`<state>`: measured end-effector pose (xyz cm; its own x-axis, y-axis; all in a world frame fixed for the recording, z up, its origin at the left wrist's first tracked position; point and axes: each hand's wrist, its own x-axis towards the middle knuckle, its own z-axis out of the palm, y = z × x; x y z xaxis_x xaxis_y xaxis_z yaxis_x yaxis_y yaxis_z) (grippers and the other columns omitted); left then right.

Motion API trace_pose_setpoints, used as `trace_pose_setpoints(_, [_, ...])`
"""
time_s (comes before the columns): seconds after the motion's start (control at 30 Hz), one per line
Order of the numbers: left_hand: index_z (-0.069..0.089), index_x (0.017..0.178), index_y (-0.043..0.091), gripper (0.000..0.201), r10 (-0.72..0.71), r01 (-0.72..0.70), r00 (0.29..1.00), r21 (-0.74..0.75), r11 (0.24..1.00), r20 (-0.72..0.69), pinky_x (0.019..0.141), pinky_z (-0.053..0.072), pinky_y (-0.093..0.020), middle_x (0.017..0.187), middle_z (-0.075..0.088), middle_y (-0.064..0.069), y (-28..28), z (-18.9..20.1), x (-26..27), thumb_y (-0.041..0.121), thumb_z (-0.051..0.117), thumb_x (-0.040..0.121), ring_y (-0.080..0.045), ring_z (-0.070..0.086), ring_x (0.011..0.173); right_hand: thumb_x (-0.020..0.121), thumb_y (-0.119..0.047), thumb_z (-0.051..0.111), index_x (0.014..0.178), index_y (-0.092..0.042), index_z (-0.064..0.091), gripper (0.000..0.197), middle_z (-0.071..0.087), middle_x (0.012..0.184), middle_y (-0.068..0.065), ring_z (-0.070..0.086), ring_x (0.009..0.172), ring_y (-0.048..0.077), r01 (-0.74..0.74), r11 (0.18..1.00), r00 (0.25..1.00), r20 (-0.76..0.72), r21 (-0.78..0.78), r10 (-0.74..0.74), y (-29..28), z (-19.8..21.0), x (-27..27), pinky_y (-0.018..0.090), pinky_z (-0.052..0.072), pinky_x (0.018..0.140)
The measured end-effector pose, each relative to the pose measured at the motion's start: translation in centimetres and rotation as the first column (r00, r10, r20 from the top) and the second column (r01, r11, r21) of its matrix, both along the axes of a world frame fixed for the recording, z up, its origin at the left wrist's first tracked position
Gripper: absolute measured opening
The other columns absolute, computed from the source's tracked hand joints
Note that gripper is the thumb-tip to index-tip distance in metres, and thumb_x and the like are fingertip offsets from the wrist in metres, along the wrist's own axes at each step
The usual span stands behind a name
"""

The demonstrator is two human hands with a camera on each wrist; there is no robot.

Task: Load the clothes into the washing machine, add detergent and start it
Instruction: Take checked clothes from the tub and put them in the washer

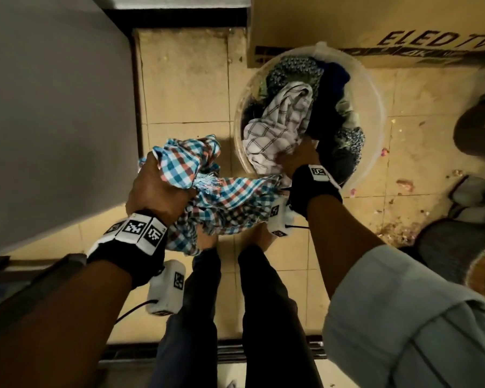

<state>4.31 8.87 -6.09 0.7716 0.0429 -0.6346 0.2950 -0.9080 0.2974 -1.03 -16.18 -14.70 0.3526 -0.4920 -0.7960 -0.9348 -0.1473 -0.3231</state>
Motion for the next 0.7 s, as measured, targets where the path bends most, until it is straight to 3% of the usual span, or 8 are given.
trace_pose_setpoints(0.1, [0.038, 0.137, 0.024, 0.080, 0.015, -0.015, 0.999, 0.004, 1.000, -0.028, 0.105, 0.038, -0.038, 0.142, 0.048, -0.004, -1.0, 0.8, -0.9, 0.032, 0.080, 0.071, -0.029, 0.048, 0.128, 0.089, -0.031, 0.061, 0.124, -0.005, 0.056, 0.045, 0.058, 0.127, 0.017, 0.055, 0.115, 0.037, -0.112, 0.992, 0.994, -0.020, -0.064, 0.111, -0.7, 1.5, 0.2, 0.037, 0.047, 0.089])
trace_pose_setpoints(0.23, [0.038, 0.135, 0.025, 0.076, 0.062, -0.061, 0.997, 0.023, 0.998, -0.052, 0.102, 0.039, -0.043, 0.140, 0.049, -0.007, -2.3, 2.8, -1.4, 0.033, 0.078, 0.071, -0.033, 0.048, 0.126, 0.088, -0.026, 0.056, 0.103, 0.004, 0.064, 0.034, 0.063, 0.098, 0.023, 0.060, 0.099, 0.038, 0.227, 0.957, 0.965, 0.178, -0.183, -0.195, -3.4, 6.3, -2.4, 0.037, 0.044, 0.074])
trace_pose_setpoints(0.33, [0.036, 0.136, 0.025, 0.078, 0.058, -0.057, 0.998, 0.020, 0.998, -0.040, 0.099, 0.040, -0.044, 0.139, 0.049, -0.008, -2.7, 4.2, -1.7, 0.033, 0.079, 0.071, -0.035, 0.049, 0.124, 0.073, -0.031, 0.049, 0.101, -0.003, 0.068, 0.043, 0.069, 0.100, 0.019, 0.064, 0.096, 0.033, 0.485, 0.849, 0.826, 0.429, -0.212, -0.365, -5.6, 11.2, -5.5, 0.042, 0.049, 0.080])
trace_pose_setpoints(0.47, [0.036, 0.137, 0.022, 0.079, 0.064, -0.065, 0.997, -0.031, 0.997, -0.031, 0.101, 0.039, -0.041, 0.140, 0.049, -0.007, -3.7, 6.3, -2.1, 0.034, 0.079, 0.071, -0.034, 0.048, 0.125, 0.073, -0.003, 0.049, 0.086, -0.013, 0.064, 0.023, 0.068, 0.071, -0.017, 0.062, 0.071, 0.000, 0.613, 0.783, 0.600, 0.706, -0.105, -0.375, -6.9, 18.8, -8.6, 0.020, 0.049, 0.068])
trace_pose_setpoints(0.53, [0.036, 0.141, 0.022, 0.085, 0.062, -0.064, 0.997, -0.039, 0.997, -0.038, 0.103, 0.038, -0.041, 0.143, 0.047, -0.005, -4.4, 7.3, -2.5, 0.038, 0.080, 0.070, -0.033, 0.047, 0.127, 0.075, 0.008, 0.050, 0.087, -0.016, 0.061, 0.029, 0.066, 0.071, -0.020, 0.060, 0.069, -0.006, 0.619, 0.780, 0.542, 0.767, -0.090, -0.342, -5.8, 22.0, -9.2, 0.015, 0.048, 0.067])
trace_pose_setpoints(0.6, [0.037, 0.141, 0.024, 0.089, 0.067, -0.072, 0.996, -0.085, 0.994, -0.062, 0.104, 0.041, -0.042, 0.142, 0.050, -0.004, -5.0, 8.2, -3.2, 0.043, 0.080, 0.065, -0.032, 0.050, 0.126, 0.078, 0.000, 0.052, 0.088, -0.024, 0.063, 0.029, 0.067, 0.081, -0.015, 0.064, 0.078, 0.003, 0.552, 0.831, 0.574, 0.754, -0.068, -0.320, -3.0, 22.6, -9.3, 0.025, 0.054, 0.072])
trace_pose_setpoints(0.67, [0.039, 0.138, 0.028, 0.093, 0.113, -0.131, 0.987, -0.168, 0.977, -0.115, 0.103, 0.044, -0.042, 0.136, 0.055, -0.001, -5.7, 8.9, -4.2, 0.047, 0.078, 0.056, -0.030, 0.054, 0.121, 0.075, -0.021, 0.054, 0.093, -0.020, 0.068, 0.023, 0.071, 0.094, 0.002, 0.066, 0.093, 0.021, 0.399, 0.916, 0.715, 0.641, -0.045, -0.280, 0.9, 20.9, -9.1, 0.042, 0.055, 0.083])
trace_pose_setpoints(0.7, [0.042, 0.137, 0.029, 0.091, 0.144, -0.181, 0.976, -0.235, 0.955, -0.165, 0.101, 0.045, -0.039, 0.133, 0.058, 0.001, -6.2, 9.5, -4.6, 0.046, 0.078, 0.055, -0.027, 0.056, 0.119, 0.073, -0.029, 0.054, 0.103, -0.013, 0.068, 0.037, 0.070, 0.103, 0.010, 0.065, 0.101, 0.027, 0.279, 0.959, 0.798, 0.566, -0.040, -0.209, 3.2, 19.8, -8.8, 0.046, 0.052, 0.089])
